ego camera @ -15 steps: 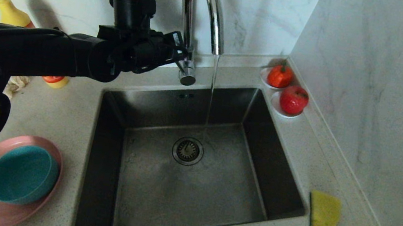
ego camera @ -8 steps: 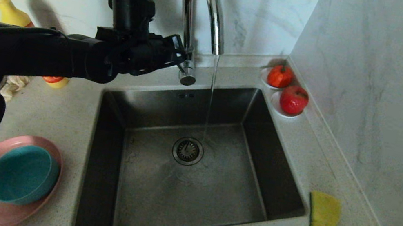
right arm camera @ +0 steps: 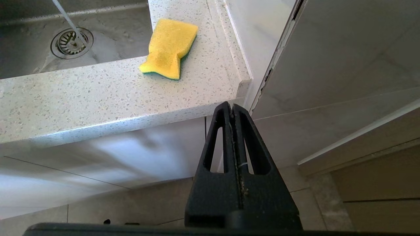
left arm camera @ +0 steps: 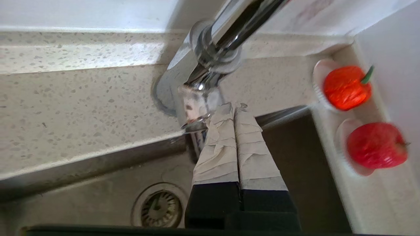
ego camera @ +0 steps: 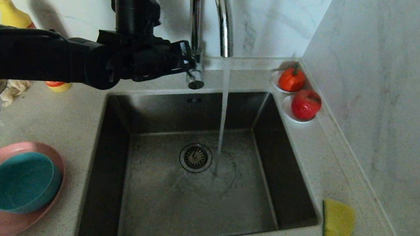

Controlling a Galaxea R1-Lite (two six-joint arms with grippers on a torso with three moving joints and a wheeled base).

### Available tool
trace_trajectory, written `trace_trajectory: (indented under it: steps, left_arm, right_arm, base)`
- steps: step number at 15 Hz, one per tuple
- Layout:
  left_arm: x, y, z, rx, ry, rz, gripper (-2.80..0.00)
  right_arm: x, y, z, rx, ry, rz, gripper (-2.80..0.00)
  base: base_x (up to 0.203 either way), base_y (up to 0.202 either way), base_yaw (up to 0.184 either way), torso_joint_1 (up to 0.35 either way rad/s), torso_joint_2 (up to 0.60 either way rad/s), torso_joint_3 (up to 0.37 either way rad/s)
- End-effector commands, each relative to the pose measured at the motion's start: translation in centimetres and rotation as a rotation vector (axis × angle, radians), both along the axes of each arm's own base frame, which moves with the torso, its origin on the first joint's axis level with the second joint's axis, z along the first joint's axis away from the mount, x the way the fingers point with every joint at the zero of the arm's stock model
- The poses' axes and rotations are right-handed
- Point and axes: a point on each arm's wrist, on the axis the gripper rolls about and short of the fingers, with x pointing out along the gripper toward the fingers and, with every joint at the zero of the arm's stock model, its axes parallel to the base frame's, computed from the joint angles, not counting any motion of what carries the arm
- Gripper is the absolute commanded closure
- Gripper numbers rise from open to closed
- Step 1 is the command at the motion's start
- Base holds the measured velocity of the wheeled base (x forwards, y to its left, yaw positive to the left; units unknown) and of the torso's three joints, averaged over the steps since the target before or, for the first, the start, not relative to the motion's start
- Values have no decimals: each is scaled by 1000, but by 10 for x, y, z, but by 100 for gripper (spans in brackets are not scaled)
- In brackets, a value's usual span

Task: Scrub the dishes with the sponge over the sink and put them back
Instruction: Turn on the faucet

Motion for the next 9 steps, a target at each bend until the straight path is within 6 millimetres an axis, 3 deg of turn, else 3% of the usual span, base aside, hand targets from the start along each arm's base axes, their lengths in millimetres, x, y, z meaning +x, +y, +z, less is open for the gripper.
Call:
trace_trajectory:
  steps: [1, 6, 9]
  left_arm:
    - [-3, 4, -3, 17, 14, 6, 0]
    - [-7, 9, -2, 19, 19, 21, 0]
    - [-1, 28, 16, -6, -38, 97, 0]
  right_arm:
    - [0, 0, 0, 0, 0, 0, 0]
    - [0, 0, 0, 0, 0, 0, 0]
    - [0, 0, 0, 0, 0, 0, 0]
  base:
    - [0, 0, 0, 0, 0, 0]
    - [0, 0, 0, 0, 0, 0]
    - [0, 0, 0, 0, 0, 0]
